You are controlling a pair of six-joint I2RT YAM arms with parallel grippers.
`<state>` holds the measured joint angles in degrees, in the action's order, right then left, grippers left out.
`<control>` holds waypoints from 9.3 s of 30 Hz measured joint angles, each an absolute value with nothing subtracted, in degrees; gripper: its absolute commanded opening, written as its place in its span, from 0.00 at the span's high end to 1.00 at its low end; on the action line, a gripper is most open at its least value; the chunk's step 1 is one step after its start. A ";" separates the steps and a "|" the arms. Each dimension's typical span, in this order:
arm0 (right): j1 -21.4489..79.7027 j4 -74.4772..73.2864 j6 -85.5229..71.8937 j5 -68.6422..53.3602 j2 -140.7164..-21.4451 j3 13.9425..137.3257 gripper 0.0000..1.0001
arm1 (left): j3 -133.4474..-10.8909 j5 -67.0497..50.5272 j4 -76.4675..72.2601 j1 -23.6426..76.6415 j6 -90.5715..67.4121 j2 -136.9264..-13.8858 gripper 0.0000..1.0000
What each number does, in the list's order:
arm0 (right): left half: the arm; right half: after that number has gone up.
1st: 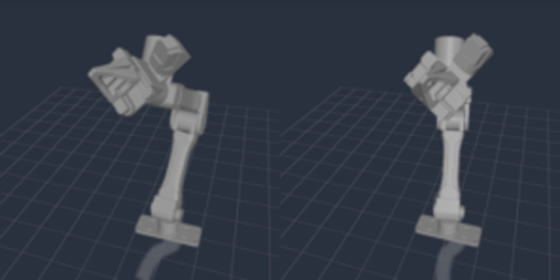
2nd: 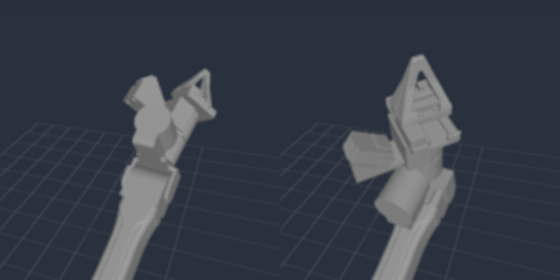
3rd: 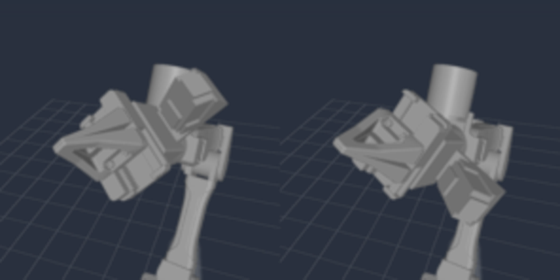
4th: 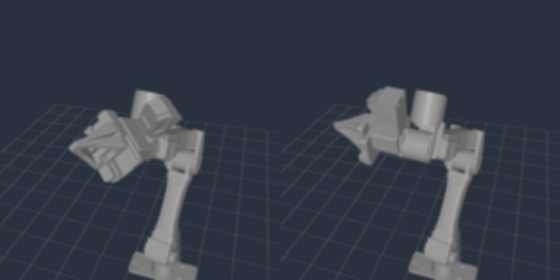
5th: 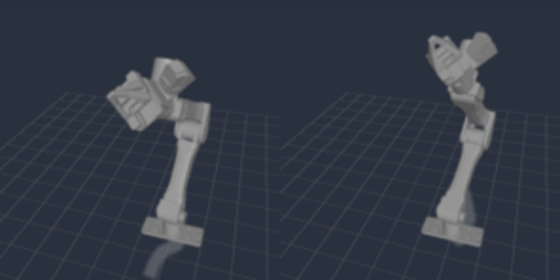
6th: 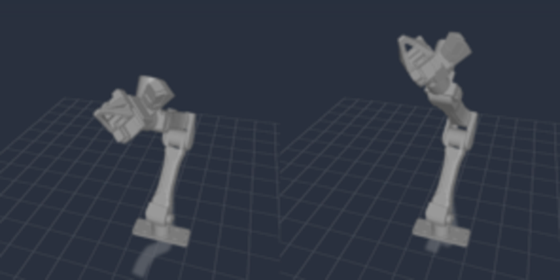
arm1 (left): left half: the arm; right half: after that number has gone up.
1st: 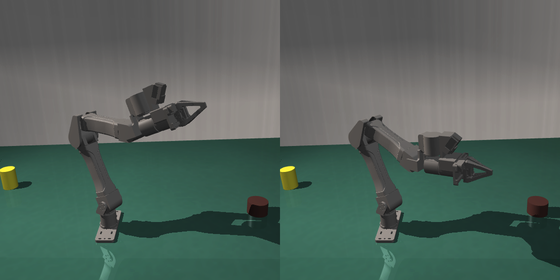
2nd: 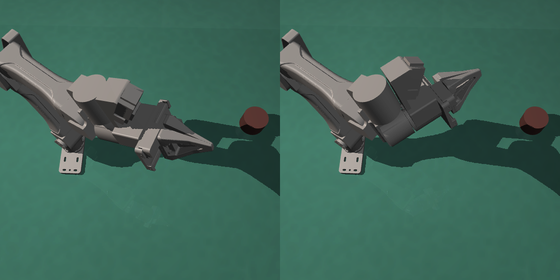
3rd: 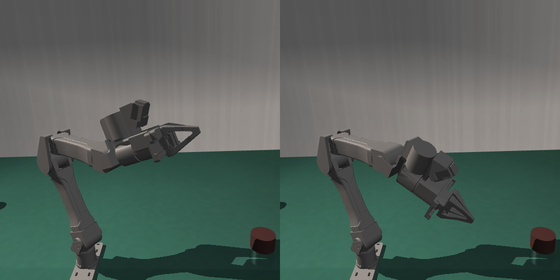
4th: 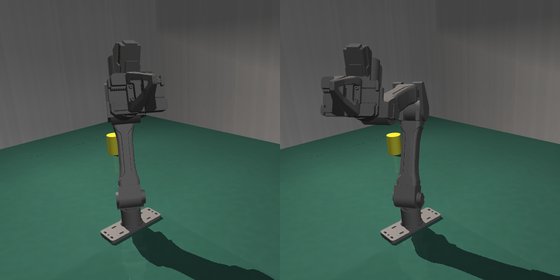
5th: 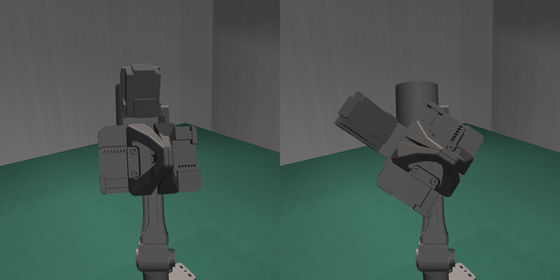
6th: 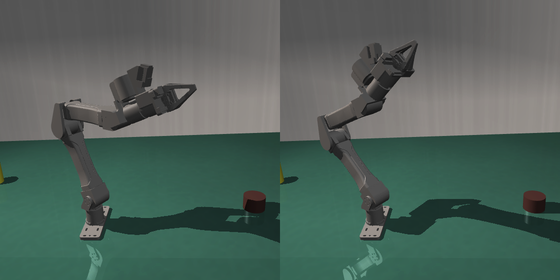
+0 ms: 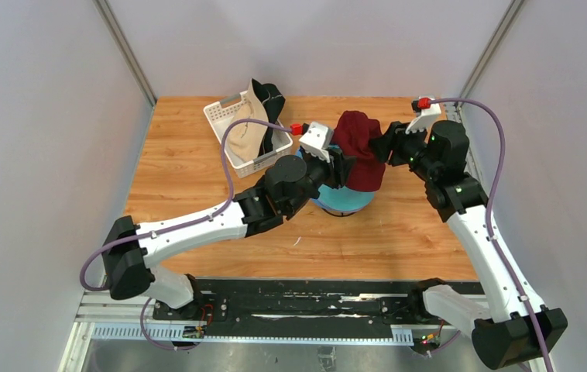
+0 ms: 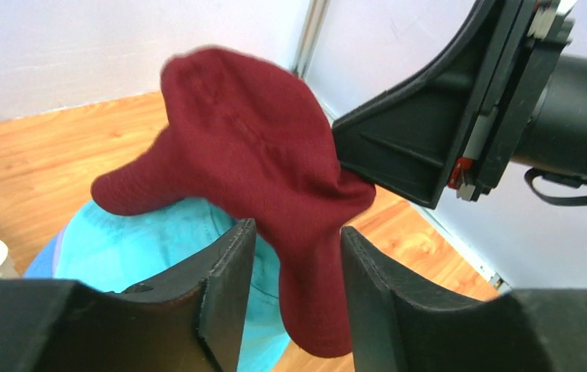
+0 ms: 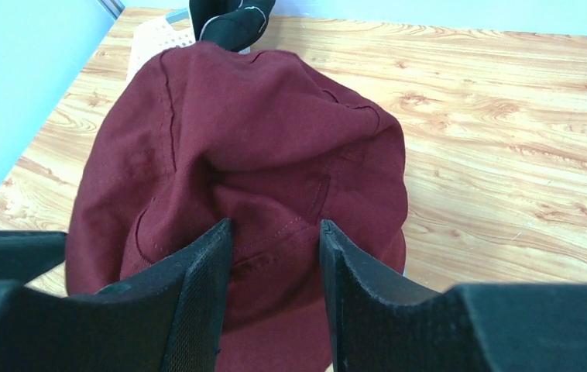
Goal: Stack the hats
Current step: Stack the hat on the hat.
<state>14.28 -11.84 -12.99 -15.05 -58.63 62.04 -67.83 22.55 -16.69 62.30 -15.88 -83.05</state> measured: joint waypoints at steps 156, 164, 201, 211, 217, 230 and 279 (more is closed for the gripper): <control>19.75 -11.03 -10.83 -7.33 -70.11 67.20 0.56 | -62.81 -29.85 -85.17 27.18 -103.18 -108.38 0.33; 19.77 -11.03 -10.81 -7.25 -70.89 68.40 0.56 | -62.04 -30.63 -85.21 26.22 -105.47 -106.06 0.33; 22.52 -11.38 -9.78 -4.80 -73.65 70.04 0.57 | -51.94 -35.81 -85.38 24.27 -104.36 -102.78 0.34; 23.11 -11.18 -9.78 -4.51 -74.26 70.57 0.57 | -48.71 -35.97 -83.18 28.27 -98.91 -102.94 0.34; 23.33 -11.11 -9.78 -4.47 -74.59 70.57 0.57 | -47.51 -35.97 -81.32 30.20 -94.91 -102.89 0.35; 23.33 -10.96 -9.80 -4.40 -74.59 70.59 0.57 | -46.11 -33.78 -81.19 31.64 -89.06 -101.58 0.95; 23.42 -10.98 -8.29 0.45 -74.02 70.28 0.57 | -45.04 -50.24 -78.41 21.50 -95.50 -107.68 0.98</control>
<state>23.42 -10.98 -8.29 0.45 -74.02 70.28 -45.04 -50.24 -78.41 21.50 -95.50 -107.68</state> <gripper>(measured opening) 0.435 0.027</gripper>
